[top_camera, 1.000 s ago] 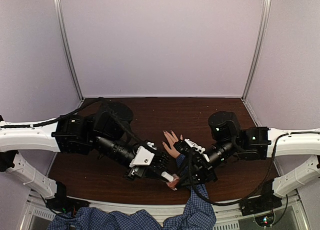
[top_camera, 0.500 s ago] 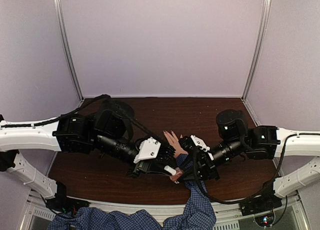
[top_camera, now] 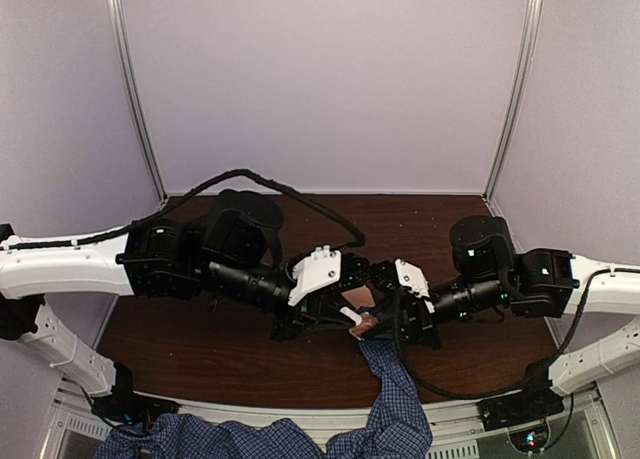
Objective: Paint the nails
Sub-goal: Unscrew the cap of the nail polish bottle.
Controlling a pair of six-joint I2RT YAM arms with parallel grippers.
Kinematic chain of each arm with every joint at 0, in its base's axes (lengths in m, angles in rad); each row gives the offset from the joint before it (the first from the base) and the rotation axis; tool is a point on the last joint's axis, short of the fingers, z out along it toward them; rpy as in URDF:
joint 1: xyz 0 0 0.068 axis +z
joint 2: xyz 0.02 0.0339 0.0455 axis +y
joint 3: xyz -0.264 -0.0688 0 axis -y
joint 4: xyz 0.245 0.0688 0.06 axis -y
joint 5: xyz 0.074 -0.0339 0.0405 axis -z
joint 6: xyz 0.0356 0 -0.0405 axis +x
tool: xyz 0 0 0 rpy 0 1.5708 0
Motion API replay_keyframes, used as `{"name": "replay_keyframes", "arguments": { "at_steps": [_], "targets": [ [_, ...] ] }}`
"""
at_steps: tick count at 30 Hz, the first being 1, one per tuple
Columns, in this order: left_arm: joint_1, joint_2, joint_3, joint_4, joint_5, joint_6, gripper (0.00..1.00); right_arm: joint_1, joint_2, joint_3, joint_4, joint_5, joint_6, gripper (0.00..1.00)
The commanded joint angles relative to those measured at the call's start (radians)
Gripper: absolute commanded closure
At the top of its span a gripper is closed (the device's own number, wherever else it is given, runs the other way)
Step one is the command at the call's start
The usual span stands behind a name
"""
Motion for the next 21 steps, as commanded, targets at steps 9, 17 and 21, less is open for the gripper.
{"name": "replay_keyframes", "arguments": {
  "at_steps": [9, 17, 21],
  "targets": [
    [-0.007, 0.06, 0.077, 0.105, -0.306, -0.241, 1.0, 0.006, -0.052, 0.007, 0.097, 0.321, -0.046, 1.0],
    [-0.007, 0.102, 0.096, 0.138, -0.387, -0.428, 1.0, 0.029, -0.043, -0.01, 0.124, 0.483, -0.08, 1.0],
    [-0.007, 0.115, 0.084, 0.142, -0.486, -0.548, 1.0, 0.05, -0.026, -0.014, 0.138, 0.575, -0.098, 1.0]
  ]
}}
